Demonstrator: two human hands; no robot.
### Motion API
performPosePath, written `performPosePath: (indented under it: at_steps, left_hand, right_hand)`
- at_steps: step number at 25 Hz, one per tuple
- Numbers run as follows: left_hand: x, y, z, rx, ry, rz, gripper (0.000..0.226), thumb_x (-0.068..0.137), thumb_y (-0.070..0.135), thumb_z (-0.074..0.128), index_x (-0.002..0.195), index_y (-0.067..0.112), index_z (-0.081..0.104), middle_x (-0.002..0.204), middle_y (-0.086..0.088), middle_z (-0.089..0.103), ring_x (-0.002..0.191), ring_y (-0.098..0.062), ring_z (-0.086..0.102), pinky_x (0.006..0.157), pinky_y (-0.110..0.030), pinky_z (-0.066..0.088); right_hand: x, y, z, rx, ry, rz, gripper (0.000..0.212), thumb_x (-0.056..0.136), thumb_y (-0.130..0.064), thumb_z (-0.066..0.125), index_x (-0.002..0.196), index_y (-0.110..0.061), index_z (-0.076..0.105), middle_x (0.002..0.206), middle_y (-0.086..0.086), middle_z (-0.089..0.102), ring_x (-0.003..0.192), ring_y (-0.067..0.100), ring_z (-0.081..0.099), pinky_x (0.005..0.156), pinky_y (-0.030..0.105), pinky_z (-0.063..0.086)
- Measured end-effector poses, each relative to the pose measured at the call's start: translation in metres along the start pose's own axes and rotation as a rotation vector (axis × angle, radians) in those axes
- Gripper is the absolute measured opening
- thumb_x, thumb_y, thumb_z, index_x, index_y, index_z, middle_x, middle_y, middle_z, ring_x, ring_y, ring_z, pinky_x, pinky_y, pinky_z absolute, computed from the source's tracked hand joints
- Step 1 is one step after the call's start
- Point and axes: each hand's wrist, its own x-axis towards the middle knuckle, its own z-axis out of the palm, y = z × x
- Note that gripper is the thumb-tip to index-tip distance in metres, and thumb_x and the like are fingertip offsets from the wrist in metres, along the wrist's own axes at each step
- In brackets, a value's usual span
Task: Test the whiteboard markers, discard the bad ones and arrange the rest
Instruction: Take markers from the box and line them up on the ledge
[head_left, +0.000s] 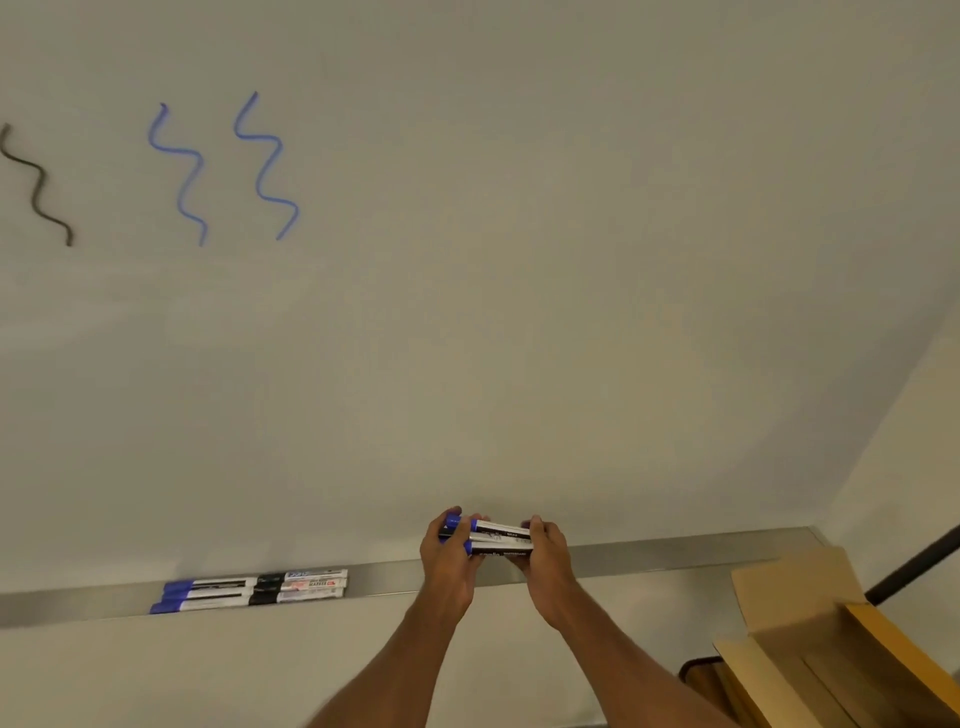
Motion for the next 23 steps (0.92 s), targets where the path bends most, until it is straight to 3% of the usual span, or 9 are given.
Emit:
performPosePath:
  at_steps: [7,11,14,17,21,23]
  left_hand:
    - [0.019,0.02,-0.03,-0.044,0.08,0.054,0.023,0.091,-0.003,0.052,0.113,0.003,0.053,0.102,-0.019,0.061,0.097,-0.037,0.06,0.059,-0.034,0.06]
    - [0.041,0.029,-0.055,0.121,0.125,0.058,0.022,0.09,-0.001,0.057,0.112,0.001,0.055,0.102,-0.02,0.061,0.089,-0.033,0.063,0.071,-0.04,0.058]
    - [0.058,0.038,-0.076,0.424,0.175,0.145,0.017,0.094,0.007,0.052,0.106,0.001,0.06,0.1,-0.017,0.064,0.079,-0.023,0.062,0.07,-0.031,0.054]
    - [0.074,0.046,-0.099,0.919,0.156,0.347,0.026,0.099,0.014,0.039,0.105,0.007,0.063,0.105,-0.011,0.066,0.085,-0.017,0.059,0.078,-0.026,0.047]
    - [0.09,0.049,-0.119,1.561,-0.233,0.511,0.037,0.1,0.027,0.03,0.117,0.013,0.06,0.114,-0.002,0.064,0.101,-0.019,0.059,0.092,-0.028,0.044]
    - [0.096,0.05,-0.124,1.762,-0.382,0.6,0.039,0.099,0.033,0.032,0.121,0.016,0.06,0.118,-0.001,0.064,0.107,-0.02,0.057,0.099,-0.03,0.04]
  right_hand:
    - [0.008,0.018,0.04,-0.22,-0.05,-0.04,0.015,0.1,-0.015,0.043,0.11,-0.005,0.049,0.097,0.014,0.061,0.077,0.02,0.063,0.051,0.022,0.051]
    - [0.016,0.04,0.058,-0.252,-0.044,-0.056,0.018,0.099,-0.011,0.045,0.11,0.002,0.049,0.095,0.019,0.06,0.07,0.02,0.061,0.045,0.02,0.049]
    - [0.02,0.058,0.067,-0.274,-0.02,-0.04,0.018,0.098,-0.011,0.047,0.11,0.002,0.05,0.091,0.016,0.061,0.069,0.02,0.061,0.043,0.02,0.048]
    - [0.024,0.074,0.07,-0.309,-0.007,-0.018,0.015,0.098,-0.011,0.046,0.108,0.0,0.05,0.092,0.016,0.06,0.068,0.019,0.06,0.043,0.02,0.048]
    - [0.031,0.091,0.074,-0.363,0.056,-0.013,0.009,0.098,-0.013,0.047,0.103,-0.005,0.05,0.091,0.012,0.057,0.07,0.016,0.056,0.05,0.022,0.048]
    - [0.035,0.096,0.082,-0.384,0.072,-0.016,0.008,0.099,-0.013,0.046,0.102,-0.006,0.049,0.087,0.008,0.056,0.069,0.014,0.055,0.048,0.021,0.046]
